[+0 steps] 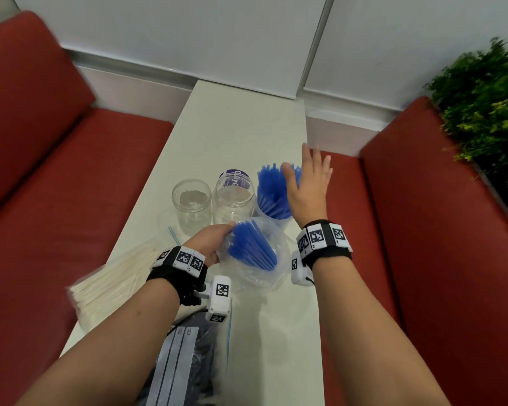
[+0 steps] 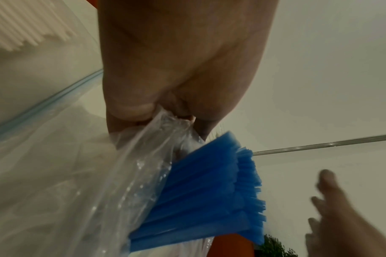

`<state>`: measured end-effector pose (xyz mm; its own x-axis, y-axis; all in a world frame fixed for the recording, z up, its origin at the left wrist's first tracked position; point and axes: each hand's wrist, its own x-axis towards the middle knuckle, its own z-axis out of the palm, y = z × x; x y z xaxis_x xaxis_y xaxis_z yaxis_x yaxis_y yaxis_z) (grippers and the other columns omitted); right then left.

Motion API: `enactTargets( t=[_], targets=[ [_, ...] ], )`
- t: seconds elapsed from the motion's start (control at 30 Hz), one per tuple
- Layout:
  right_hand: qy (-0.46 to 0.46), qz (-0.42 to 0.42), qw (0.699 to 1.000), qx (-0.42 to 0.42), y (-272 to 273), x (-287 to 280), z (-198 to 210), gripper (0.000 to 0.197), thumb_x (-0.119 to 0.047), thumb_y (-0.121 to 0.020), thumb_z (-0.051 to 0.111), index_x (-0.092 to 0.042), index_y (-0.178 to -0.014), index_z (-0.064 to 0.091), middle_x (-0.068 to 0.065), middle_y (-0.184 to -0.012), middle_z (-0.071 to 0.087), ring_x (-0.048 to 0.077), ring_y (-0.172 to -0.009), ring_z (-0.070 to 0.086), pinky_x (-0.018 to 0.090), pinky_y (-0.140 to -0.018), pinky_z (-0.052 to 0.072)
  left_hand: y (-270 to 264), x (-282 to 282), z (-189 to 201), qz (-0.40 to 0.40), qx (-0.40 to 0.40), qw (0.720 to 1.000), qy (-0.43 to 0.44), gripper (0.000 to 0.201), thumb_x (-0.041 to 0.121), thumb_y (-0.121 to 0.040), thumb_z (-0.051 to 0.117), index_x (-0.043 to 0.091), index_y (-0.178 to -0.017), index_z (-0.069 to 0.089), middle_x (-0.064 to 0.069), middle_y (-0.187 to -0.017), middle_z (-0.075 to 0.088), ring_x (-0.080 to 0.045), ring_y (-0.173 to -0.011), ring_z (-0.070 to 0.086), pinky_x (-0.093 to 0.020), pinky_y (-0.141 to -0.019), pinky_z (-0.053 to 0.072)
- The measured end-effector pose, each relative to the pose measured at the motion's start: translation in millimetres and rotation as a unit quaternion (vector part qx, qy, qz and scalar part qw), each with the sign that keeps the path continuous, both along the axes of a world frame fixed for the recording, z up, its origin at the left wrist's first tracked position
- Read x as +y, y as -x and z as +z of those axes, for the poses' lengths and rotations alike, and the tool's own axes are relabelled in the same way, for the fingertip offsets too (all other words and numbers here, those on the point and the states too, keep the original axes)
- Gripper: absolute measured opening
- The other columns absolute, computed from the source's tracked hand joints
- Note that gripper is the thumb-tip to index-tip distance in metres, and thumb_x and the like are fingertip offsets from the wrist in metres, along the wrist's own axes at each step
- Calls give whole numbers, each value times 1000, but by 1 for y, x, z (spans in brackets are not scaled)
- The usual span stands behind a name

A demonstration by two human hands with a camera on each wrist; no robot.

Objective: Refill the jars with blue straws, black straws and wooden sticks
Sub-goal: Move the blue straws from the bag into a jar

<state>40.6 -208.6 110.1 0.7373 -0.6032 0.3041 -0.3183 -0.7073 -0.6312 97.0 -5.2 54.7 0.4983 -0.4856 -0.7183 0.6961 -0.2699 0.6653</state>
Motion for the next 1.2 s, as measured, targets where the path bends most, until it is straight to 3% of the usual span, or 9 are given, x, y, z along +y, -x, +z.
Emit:
enactTargets(
  t=[0.07,0.17,0.27,0.37,0.57,0.67,0.83,1.0,1.2],
  targets=[
    [-58,44,988,-134,14,11,9,49,-24,-96,52,-21,-145,45,0,-146,48,10,-136,43,19,-113,31,1,-2,2,5,3,1000,16,38,30,-103,60,2,-127,66,-19,-115,74,-36,-110,71,-50,-98,56],
    [-205,141,964,-92,39,46,0,48,-10,-77,52,-27,-122,50,-7,-116,58,9,-104,59,17,-86,47,3,-3,6,22,10,999,33,39,28,-105,56,-1,-131,63,-23,-122,71,-35,-108,69,-50,-99,55],
    [-290,192,937,43,61,73,-37,69,-5,-76,57,-32,-135,35,-5,-136,44,12,-124,46,25,-105,44,4,-3,11,45,16,998,35,37,28,-108,49,-1,-127,63,-21,-113,73,-29,-87,74,-38,-69,63],
    [-351,201,910,86,74,92,-71,97,-1,-76,62,-36,-153,14,-10,-152,25,7,-139,33,8,-107,36,4,0,11,44,22,998,24,35,30,-109,47,2,-119,65,-14,-92,78,-24,-69,76,-30,-51,59],
    [-248,140,955,88,75,103,-96,79,1,-90,61,-18,-158,25,5,-159,34,18,-146,33,36,-124,26,12,6,10,28,13,1000,5,37,33,-105,55,2,-124,66,-14,-98,76,-25,-76,74,-28,-54,58],
    [-225,132,963,65,77,102,-101,60,-1,-97,57,-12,-153,39,5,-157,40,13,-145,34,33,-124,23,10,9,9,32,10,999,2,39,32,-105,54,2,-128,63,-18,-113,74,-27,-83,71,-33,-61,59],
    [-263,72,962,27,79,98,-93,37,-12,-103,52,-26,-137,54,-6,-126,64,5,-111,59,18,-100,47,11,13,10,38,12,999,5,32,30,-106,52,2,-115,65,-14,-85,79,-25,-69,77,-34,-51,59],
    [-269,54,961,-23,69,93,-70,29,-16,-106,46,-22,-134,50,-8,-118,64,4,-106,62,-1,-79,43,8,12,16,45,1,999,3,30,33,-106,52,7,-114,66,-9,-85,80,-23,-72,77,-32,-54,59],
    [-290,29,955,-58,70,98,-66,20,-16,-106,45,-18,-126,45,3,-115,66,7,-101,64,9,-78,48,9,11,13,40,1,999,-3,35,35,-105,54,7,-123,65,-14,-106,77,-31,-100,74,-44,-82,61]
  ],
)
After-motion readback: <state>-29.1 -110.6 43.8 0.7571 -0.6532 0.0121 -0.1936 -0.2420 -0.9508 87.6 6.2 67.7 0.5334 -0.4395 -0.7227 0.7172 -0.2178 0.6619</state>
